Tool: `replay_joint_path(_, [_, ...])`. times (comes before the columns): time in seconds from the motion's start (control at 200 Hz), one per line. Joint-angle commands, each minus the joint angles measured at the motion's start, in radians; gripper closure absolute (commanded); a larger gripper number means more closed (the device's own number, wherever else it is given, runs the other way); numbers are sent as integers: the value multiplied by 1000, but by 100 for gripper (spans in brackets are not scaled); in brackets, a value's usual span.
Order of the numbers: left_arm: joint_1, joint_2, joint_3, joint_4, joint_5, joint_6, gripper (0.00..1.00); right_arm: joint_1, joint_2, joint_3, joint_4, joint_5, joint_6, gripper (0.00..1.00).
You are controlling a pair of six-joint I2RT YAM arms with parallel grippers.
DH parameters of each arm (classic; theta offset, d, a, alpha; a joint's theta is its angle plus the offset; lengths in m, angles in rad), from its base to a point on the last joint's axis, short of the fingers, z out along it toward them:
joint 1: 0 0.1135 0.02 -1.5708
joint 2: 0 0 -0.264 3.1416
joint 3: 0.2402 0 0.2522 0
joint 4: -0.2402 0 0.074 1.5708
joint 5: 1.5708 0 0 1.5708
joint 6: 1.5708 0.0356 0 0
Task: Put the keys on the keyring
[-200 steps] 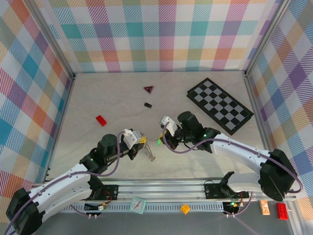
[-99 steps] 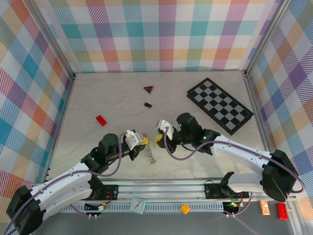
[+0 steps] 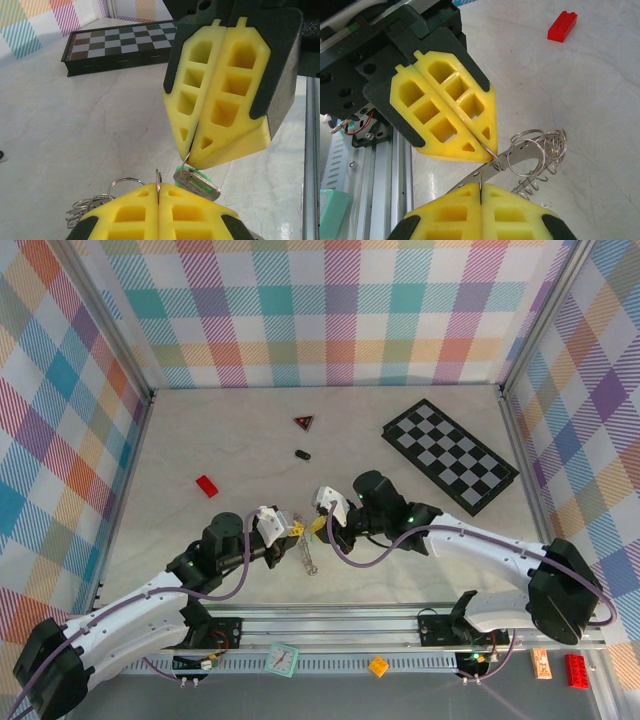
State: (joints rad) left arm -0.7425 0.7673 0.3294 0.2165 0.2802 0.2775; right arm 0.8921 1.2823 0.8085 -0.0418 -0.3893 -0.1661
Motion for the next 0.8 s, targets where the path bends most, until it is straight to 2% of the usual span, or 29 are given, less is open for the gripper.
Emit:
replay_joint_path(0.0, [7,-1,4,53,29,7,100,11,15,40,25,8,-18,100])
replay_joint_path(0.545, [6,6,14,40,49,5,100,22,60,75,17,109,15,100])
replay_joint_path(0.795, [7,-2,8,42,34,12,100,21,78,100,-14,202,174,100])
